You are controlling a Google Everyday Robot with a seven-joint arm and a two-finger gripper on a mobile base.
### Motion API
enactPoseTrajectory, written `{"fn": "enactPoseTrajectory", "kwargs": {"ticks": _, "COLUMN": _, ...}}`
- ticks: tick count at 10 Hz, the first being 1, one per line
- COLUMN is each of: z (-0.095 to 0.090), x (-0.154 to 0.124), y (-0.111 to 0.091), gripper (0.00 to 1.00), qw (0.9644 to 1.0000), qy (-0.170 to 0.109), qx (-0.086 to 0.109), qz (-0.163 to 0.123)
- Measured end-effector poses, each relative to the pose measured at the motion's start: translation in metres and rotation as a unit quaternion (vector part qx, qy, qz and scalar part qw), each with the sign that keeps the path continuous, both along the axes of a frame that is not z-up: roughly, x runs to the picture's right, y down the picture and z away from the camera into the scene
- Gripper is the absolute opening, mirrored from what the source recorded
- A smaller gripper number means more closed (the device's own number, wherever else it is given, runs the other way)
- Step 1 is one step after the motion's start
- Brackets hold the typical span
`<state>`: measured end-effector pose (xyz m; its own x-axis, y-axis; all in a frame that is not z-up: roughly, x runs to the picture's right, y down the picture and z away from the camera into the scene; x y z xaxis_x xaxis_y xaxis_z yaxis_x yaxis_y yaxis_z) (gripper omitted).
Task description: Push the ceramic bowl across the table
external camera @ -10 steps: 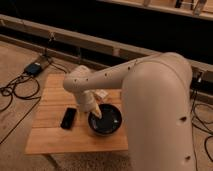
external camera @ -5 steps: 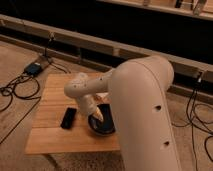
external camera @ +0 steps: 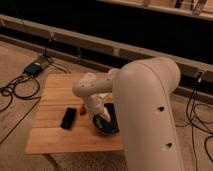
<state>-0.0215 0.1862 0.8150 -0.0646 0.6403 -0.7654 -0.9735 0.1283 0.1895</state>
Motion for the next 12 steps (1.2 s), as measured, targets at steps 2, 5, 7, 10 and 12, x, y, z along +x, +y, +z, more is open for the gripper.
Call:
{"fn": "enactPoseTrajectory", "kwargs": {"ticks": 2, "z": 0.000, "x": 0.028, "y": -0.006, "gripper": 0.65, "qw": 0.9993, "qy": 0.031, "qx": 0.008, "qz": 0.019}}
{"fn": "enactPoseTrajectory", "kwargs": {"ticks": 5, "z": -0.002, "x": 0.060, "y": -0.013, "gripper": 0.65, "qw": 0.9969, "qy": 0.063, "qx": 0.021, "qz": 0.042}}
{"fn": "enactPoseTrajectory", "kwargs": {"ticks": 7, "z": -0.003, "x": 0.080, "y": -0.012, "gripper": 0.65, "qw": 0.9948, "qy": 0.083, "qx": 0.023, "qz": 0.053}}
{"fn": "enactPoseTrajectory", "kwargs": {"ticks": 10, "z": -0.005, "x": 0.104, "y": -0.010, "gripper": 0.65, "qw": 0.9923, "qy": 0.106, "qx": 0.020, "qz": 0.061}}
{"fn": "enactPoseTrajectory", "kwargs": {"ticks": 12, "z": -0.007, "x": 0.122, "y": -0.012, "gripper": 0.65, "qw": 0.9901, "qy": 0.121, "qx": 0.020, "qz": 0.068}}
